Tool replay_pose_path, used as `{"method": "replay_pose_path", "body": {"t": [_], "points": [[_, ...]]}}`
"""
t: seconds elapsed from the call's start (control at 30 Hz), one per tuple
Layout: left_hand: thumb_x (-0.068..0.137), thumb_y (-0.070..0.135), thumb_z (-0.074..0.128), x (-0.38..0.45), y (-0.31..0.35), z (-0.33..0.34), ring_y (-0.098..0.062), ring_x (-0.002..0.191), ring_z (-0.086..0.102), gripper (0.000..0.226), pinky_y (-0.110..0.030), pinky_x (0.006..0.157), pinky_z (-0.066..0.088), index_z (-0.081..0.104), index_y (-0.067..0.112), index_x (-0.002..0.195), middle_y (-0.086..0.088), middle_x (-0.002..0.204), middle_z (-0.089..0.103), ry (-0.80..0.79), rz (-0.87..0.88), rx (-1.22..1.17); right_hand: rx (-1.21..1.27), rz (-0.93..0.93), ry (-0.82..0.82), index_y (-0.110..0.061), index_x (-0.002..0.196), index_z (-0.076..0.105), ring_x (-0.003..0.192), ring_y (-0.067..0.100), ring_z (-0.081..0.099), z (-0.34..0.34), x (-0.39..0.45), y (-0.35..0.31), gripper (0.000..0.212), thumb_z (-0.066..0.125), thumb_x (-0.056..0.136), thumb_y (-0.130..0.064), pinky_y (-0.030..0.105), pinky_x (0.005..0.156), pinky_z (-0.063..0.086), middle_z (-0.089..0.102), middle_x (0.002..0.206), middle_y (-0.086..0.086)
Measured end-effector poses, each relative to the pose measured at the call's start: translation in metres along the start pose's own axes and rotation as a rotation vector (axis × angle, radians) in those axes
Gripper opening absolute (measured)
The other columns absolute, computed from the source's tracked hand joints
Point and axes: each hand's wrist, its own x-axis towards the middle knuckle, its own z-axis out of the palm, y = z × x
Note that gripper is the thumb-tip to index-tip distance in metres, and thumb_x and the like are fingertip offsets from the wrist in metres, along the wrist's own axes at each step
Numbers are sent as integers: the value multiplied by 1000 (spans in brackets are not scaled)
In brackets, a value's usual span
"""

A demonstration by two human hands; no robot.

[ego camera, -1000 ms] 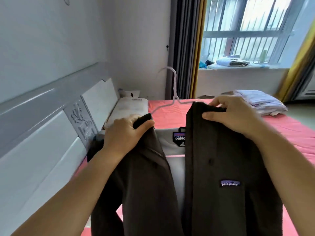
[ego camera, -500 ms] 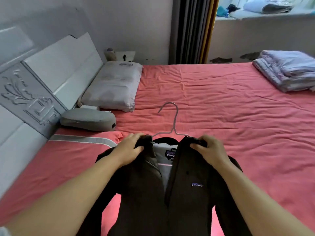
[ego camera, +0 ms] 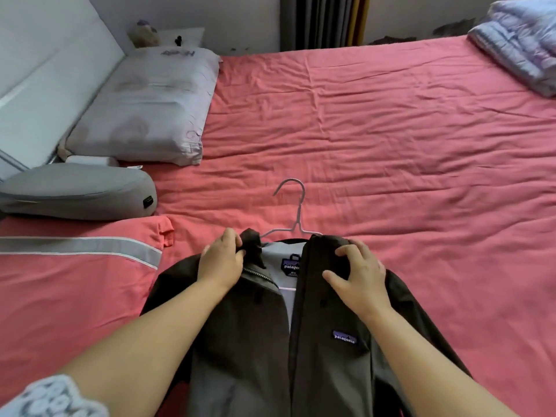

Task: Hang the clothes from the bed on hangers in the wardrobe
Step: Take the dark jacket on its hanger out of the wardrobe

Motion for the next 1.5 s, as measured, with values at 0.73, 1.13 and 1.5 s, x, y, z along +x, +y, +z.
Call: {"method": "replay_pose_path", "body": {"t": [0.73, 1.13, 1.5], "points": [[94, 48, 44, -126, -9, -40, -14, 129, 41, 53, -28, 98, 35, 36, 27, 142, 5, 143, 42, -397, 58, 196, 20, 83, -212, -17, 133, 49, 119, 15, 48, -28, -107, -54, 43, 55, 92, -30, 30, 99, 39, 51, 133, -4], [91, 53, 45, -343, -64, -184, -10, 117, 52, 46, -27, 93, 42, 46, 34, 134, 12, 128, 55, -178, 72, 61, -17, -239, -311, -24, 132, 49, 110, 12, 53, -85, -297, -220, 41, 53, 93, -36, 23, 93, 40, 53, 128, -12], [90, 52, 49, -613, -172, -273, -4, 111, 55, 47, -22, 91, 43, 48, 35, 134, 16, 128, 55, 167, -497, 9, -24, -819, -624, -21, 124, 56, 104, 17, 58, -49, -445, -374, 36, 55, 91, -33, 30, 85, 45, 62, 115, -3]]}}
